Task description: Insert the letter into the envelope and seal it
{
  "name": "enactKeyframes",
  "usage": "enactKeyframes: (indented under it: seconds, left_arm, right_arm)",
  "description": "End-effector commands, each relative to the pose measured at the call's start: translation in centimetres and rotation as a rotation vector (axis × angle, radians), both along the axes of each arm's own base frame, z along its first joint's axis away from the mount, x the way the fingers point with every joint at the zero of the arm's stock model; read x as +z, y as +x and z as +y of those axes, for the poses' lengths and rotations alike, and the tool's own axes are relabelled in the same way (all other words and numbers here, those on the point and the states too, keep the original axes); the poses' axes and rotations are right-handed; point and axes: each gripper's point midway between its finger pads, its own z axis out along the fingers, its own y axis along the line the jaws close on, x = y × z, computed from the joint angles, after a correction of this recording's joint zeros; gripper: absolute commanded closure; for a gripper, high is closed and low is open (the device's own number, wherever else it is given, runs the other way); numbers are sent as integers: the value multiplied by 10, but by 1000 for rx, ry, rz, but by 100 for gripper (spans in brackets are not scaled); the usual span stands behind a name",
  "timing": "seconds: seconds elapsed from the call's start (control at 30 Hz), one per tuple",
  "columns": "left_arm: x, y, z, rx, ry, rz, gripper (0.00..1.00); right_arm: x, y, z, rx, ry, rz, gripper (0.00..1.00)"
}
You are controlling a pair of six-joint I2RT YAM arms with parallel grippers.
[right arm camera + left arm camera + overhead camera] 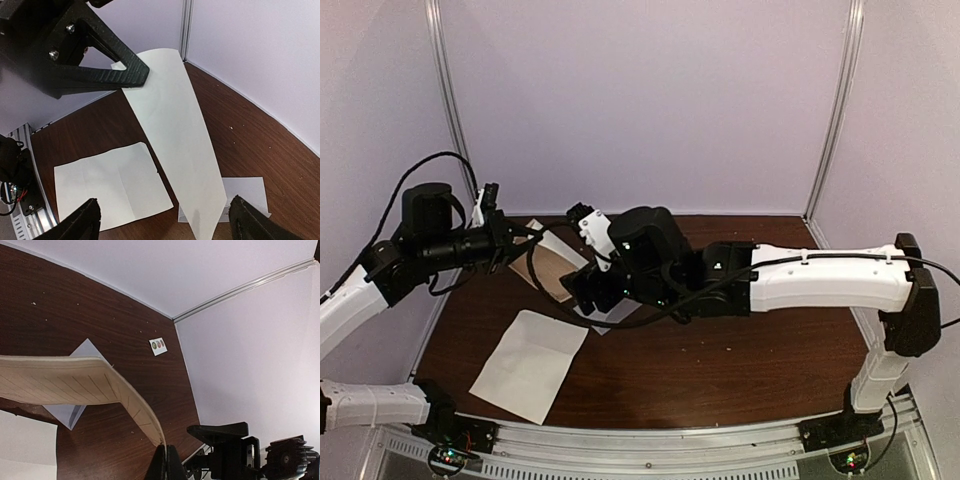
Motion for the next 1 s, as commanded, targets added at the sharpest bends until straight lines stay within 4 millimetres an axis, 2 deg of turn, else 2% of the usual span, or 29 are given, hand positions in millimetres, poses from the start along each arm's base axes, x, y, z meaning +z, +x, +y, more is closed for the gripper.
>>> enactKeyframes:
  seconds: [0.0,0.33,0.5,0.67,0.73,0.83,0.9,0.97]
  left_arm:
    - [27,0,-9,-19,-50,-58,100]
    - [26,-2,-18,-56,-62,-56,100]
    - [28,-4,-21,-79,-68,-60,100]
    - [24,-5,-22,-90,-62,-52,100]
    - [19,-6,-23,-96,-59,-40,100]
    - [18,-4,-22,-86,-56,-40,100]
    - [20,-4,-20,-75,-54,-49,97]
    - [20,-2,-16,-51,-38,-56,81]
  right_arm:
    - [6,6,2,-29,-52,-62,11]
    - [-3,27,9,-138,-104,-147,16]
    - [-8,41,9,-210,-162,-210,24]
    - [-5,49,9,-254,-187,-257,39]
    - [-4,51,9,-263,-191,-270,50]
    - [-1,51,9,-262,-194,-279,85]
    - [1,50,8,-259,-193,-276,100]
    - [3,49,4,-256,-192,-270,100]
